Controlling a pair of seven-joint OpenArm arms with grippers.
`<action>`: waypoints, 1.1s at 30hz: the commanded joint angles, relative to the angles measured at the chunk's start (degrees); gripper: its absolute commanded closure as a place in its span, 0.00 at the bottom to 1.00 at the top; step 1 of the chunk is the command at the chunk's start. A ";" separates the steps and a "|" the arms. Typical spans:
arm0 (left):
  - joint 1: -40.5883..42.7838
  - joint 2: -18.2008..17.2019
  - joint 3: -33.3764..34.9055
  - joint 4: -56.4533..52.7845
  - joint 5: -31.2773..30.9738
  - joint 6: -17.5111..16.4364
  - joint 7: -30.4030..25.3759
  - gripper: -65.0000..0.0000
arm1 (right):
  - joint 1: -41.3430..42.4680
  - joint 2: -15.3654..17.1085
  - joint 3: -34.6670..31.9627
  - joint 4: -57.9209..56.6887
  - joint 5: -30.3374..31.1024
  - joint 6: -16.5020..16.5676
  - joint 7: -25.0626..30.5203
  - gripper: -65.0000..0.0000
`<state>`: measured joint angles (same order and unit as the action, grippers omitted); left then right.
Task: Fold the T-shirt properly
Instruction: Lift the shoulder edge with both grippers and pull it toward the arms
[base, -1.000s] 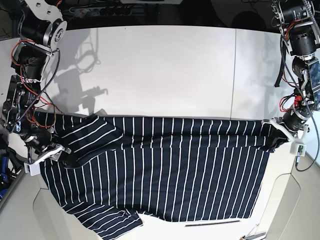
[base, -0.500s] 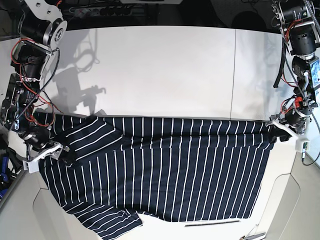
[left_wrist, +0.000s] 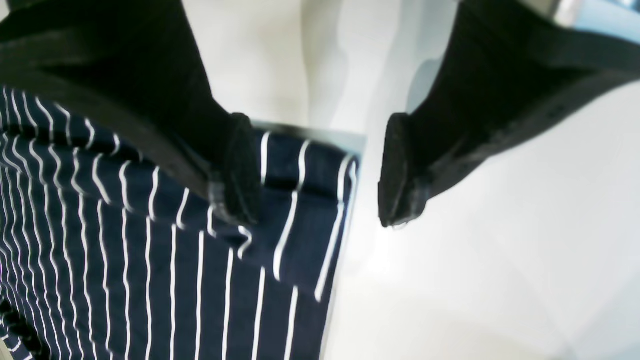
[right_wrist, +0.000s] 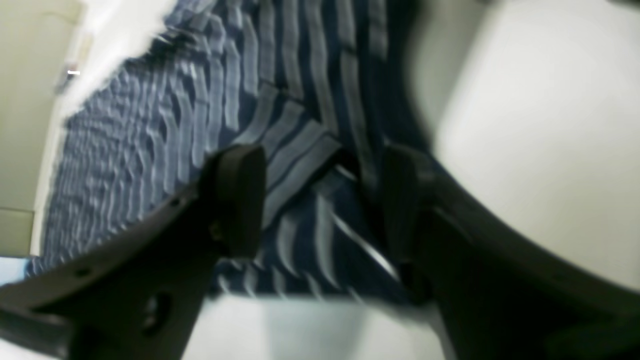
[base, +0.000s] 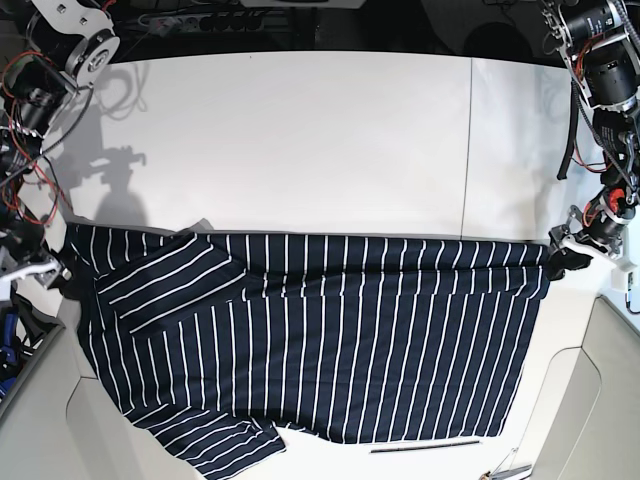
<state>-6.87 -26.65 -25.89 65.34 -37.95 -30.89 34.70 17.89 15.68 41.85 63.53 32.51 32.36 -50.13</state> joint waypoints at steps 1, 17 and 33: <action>-0.68 -0.85 -0.22 0.92 -0.83 -0.61 -1.38 0.33 | 0.28 1.51 0.26 1.11 1.66 0.46 1.11 0.44; -0.46 0.20 -0.22 -5.77 0.90 -0.61 -7.93 0.27 | -6.84 1.90 -0.37 0.44 3.13 0.31 4.59 0.44; -3.30 2.23 1.92 -10.88 0.90 -0.61 -7.87 0.29 | -6.80 -3.23 -4.07 -1.29 3.74 0.22 7.76 0.44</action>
<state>-9.54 -23.81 -24.01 54.26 -37.36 -31.55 25.63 10.33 11.81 37.85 61.69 36.05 32.40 -42.22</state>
